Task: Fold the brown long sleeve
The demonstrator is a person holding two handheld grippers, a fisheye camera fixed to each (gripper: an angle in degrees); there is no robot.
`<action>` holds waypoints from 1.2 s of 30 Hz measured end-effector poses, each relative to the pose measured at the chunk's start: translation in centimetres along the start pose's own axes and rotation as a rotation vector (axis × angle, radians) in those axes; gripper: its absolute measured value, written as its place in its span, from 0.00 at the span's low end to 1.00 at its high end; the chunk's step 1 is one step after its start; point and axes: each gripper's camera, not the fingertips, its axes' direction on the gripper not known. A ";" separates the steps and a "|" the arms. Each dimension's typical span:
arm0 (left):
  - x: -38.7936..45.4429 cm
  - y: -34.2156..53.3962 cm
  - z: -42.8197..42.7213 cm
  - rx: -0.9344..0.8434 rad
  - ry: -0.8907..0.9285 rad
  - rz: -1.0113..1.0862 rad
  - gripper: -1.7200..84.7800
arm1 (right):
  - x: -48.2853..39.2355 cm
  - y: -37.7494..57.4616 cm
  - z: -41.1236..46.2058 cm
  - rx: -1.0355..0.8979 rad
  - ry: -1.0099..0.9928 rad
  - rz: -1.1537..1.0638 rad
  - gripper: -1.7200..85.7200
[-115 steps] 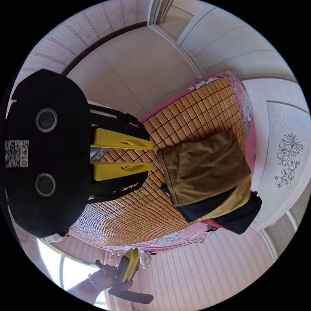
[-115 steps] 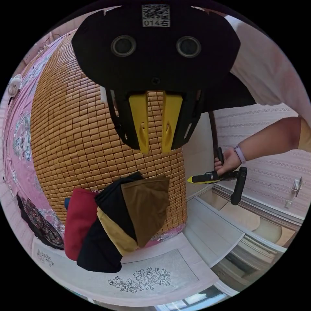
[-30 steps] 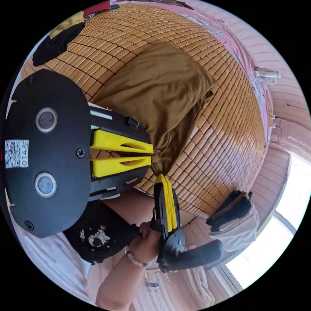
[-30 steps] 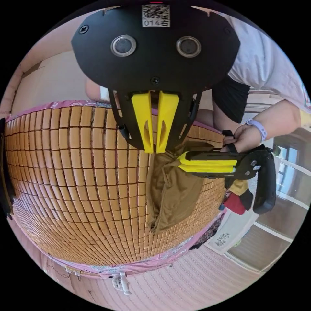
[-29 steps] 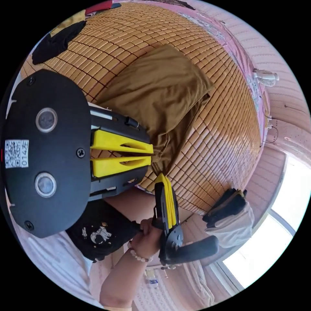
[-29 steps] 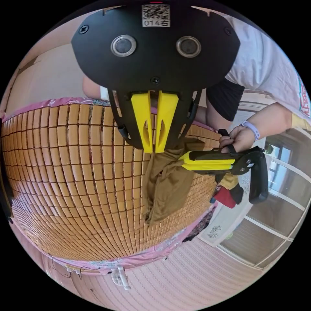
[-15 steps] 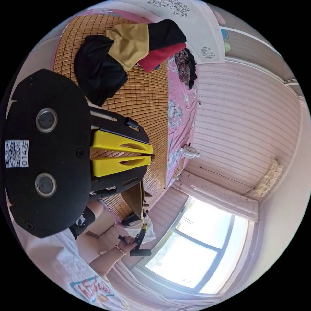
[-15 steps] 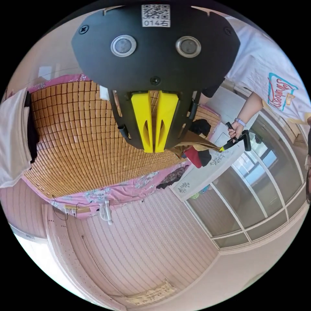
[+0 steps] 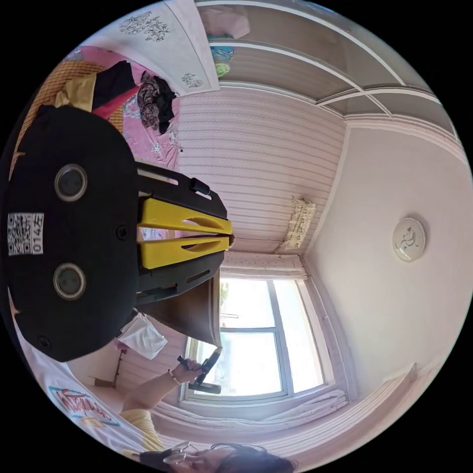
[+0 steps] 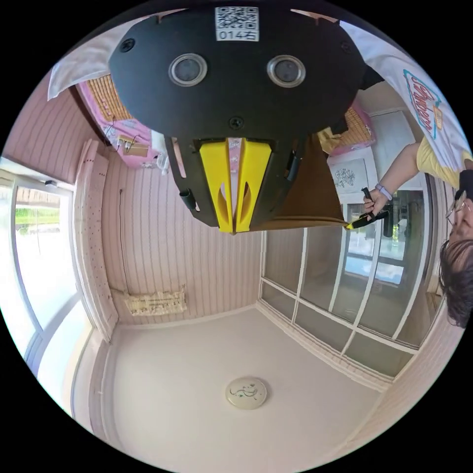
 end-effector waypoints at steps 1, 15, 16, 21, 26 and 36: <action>0.6 -1.2 -1.3 0.032 0.012 0.014 0.01 | -0.8 -1.2 -1.7 0.053 0.004 -0.015 0.02; 6.4 -12.8 -15.5 0.488 0.013 0.228 0.01 | -8.3 -16.7 -11.7 0.341 -0.086 -0.267 0.02; 6.2 -13.8 -15.5 0.486 0.007 0.243 0.01 | -8.2 -17.5 -10.6 0.306 -0.061 -0.290 0.02; 1.1 -14.6 -8.1 0.245 -0.074 0.156 0.01 | -3.8 -15.7 2.3 -0.114 -0.026 -0.243 0.02; -10.3 -5.8 8.4 -0.249 -0.181 -0.138 0.01 | 4.4 -3.9 19.1 -0.605 0.024 -0.033 0.02; -13.7 -10.2 19.9 -0.040 -0.124 -0.153 0.01 | 15.8 -8.6 27.1 -0.018 -0.096 0.374 0.02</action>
